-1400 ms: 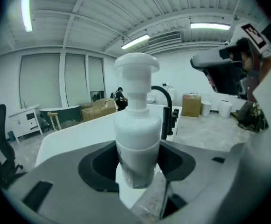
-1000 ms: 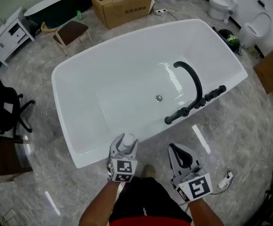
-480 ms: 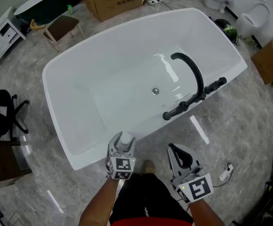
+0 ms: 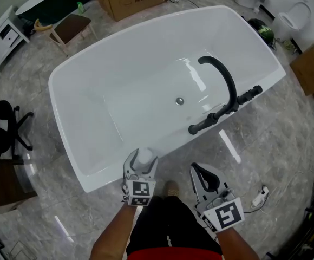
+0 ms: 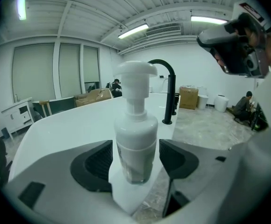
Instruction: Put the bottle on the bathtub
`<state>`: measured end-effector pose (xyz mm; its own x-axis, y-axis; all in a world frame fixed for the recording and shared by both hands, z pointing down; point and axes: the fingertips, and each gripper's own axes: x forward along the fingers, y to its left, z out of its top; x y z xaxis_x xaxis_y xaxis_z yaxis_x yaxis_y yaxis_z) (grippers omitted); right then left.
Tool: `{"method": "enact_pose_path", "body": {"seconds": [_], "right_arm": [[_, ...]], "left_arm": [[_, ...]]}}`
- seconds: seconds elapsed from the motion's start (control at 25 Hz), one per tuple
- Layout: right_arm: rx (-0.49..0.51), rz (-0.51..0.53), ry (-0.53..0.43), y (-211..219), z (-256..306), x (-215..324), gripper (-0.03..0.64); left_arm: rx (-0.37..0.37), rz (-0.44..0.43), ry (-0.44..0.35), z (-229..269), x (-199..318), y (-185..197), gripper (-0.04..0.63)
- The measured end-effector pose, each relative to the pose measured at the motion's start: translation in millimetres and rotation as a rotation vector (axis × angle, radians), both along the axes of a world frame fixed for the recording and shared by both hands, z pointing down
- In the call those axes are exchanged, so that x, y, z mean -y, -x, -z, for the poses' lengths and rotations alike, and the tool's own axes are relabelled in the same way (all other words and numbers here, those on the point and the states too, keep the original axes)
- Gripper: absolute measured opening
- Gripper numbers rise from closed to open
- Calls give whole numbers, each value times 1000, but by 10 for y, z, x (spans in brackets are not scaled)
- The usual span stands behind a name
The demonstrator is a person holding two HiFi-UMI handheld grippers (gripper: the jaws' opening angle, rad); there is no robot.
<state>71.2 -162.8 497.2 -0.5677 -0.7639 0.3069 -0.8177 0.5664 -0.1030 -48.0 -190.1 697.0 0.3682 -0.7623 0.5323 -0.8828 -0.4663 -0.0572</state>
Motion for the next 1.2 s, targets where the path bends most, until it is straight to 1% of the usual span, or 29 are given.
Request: {"method": "enact_pose_path", "body": {"seconds": [0.16,0.28,0.48,0.56,0.64,0.72,0.76,0.88,1.04,1.12,1.2], "right_arm": [[10,8,-9,14,57,-13,5],[24,23,-22,86,136,-15,5],[49,59,-49,197,348,-52,5],[59,70,-63,221,459,-81,5],[73,78,-79,242,577,-114,5],[93,82,-95,262,701,-148,5],[102,84,-104,267,766,-169,5],[118,95,-133,280,970,-253,5],[128,119,-166,314,1194,-383,5],[131,123,-175,304,1254,-437,5],[136,122,-181,290,1289,-463,5]], "left_arm": [[-2,8,-9,152,-129,50,288],[-23,8,-53,438,-230,108,288],[-93,11,-159,1236,-399,132,288],[-137,6,-201,1624,-459,97,288],[-183,2,-232,2021,-512,59,287],[-210,1,-252,2303,-573,53,286],[-219,1,-259,2415,-601,54,275],[-227,9,-285,2685,-669,69,198],[-230,25,-322,2985,-741,115,62],[-236,20,-335,3108,-788,106,26],[-245,15,-343,3196,-826,93,15]]}}
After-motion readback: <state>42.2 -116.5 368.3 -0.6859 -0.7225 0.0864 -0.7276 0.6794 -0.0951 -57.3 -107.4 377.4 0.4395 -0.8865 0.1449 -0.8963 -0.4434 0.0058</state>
